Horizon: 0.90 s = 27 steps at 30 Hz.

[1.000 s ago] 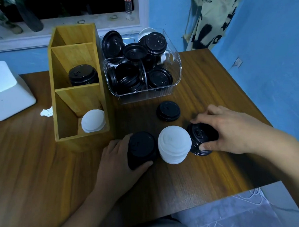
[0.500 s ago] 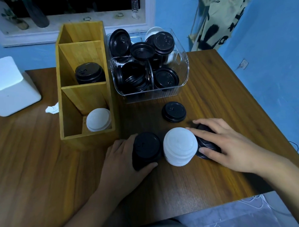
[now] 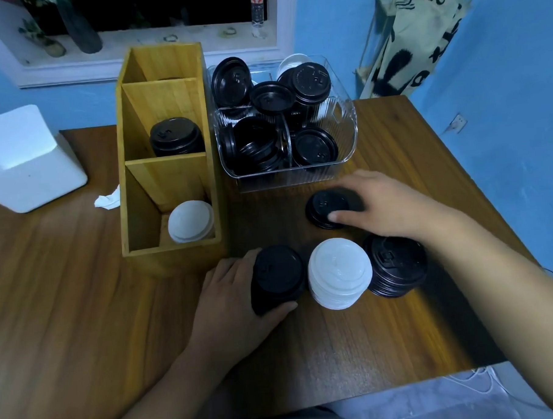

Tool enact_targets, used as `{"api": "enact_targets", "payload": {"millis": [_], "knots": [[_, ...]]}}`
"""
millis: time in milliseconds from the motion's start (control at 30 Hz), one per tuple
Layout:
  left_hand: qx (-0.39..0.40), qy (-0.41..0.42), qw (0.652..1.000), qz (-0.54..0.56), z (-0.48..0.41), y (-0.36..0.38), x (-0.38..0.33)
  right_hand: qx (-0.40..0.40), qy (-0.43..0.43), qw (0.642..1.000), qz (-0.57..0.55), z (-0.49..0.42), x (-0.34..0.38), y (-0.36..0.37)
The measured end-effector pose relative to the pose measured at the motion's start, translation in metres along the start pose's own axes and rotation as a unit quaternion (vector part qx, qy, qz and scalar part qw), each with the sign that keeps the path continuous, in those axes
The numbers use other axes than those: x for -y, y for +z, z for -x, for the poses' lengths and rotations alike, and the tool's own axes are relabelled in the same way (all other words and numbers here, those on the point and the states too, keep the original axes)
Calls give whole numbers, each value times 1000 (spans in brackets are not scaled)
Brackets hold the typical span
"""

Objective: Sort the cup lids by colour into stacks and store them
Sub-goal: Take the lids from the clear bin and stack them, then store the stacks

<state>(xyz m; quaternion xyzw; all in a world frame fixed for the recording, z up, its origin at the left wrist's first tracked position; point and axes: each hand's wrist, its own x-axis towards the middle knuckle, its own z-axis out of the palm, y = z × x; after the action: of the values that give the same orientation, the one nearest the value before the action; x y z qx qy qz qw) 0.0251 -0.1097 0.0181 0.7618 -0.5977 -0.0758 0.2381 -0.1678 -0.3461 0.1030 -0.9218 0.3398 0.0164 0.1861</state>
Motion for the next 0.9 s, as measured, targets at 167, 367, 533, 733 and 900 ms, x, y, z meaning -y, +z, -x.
{"api": "enact_targets", "payload": {"millis": [167, 367, 533, 733, 900], "knots": [[4, -10, 1000, 6, -2, -1, -1, 22, 1, 997, 81, -36, 2, 15], [-4, -19, 1000, 16, 0, -3, -2, -51, 3, 999, -5, -16, 14, -13], [4, -14, 1000, 19, -2, -3, 1, -53, -88, 992, -70, 22, 81, -24], [3, -21, 999, 49, -2, -2, 1, 10, -133, 990, 55, 21, 117, 10], [-2, -19, 998, 59, -1, -1, 2, 19, -138, 988, 61, 21, 121, 17]]}}
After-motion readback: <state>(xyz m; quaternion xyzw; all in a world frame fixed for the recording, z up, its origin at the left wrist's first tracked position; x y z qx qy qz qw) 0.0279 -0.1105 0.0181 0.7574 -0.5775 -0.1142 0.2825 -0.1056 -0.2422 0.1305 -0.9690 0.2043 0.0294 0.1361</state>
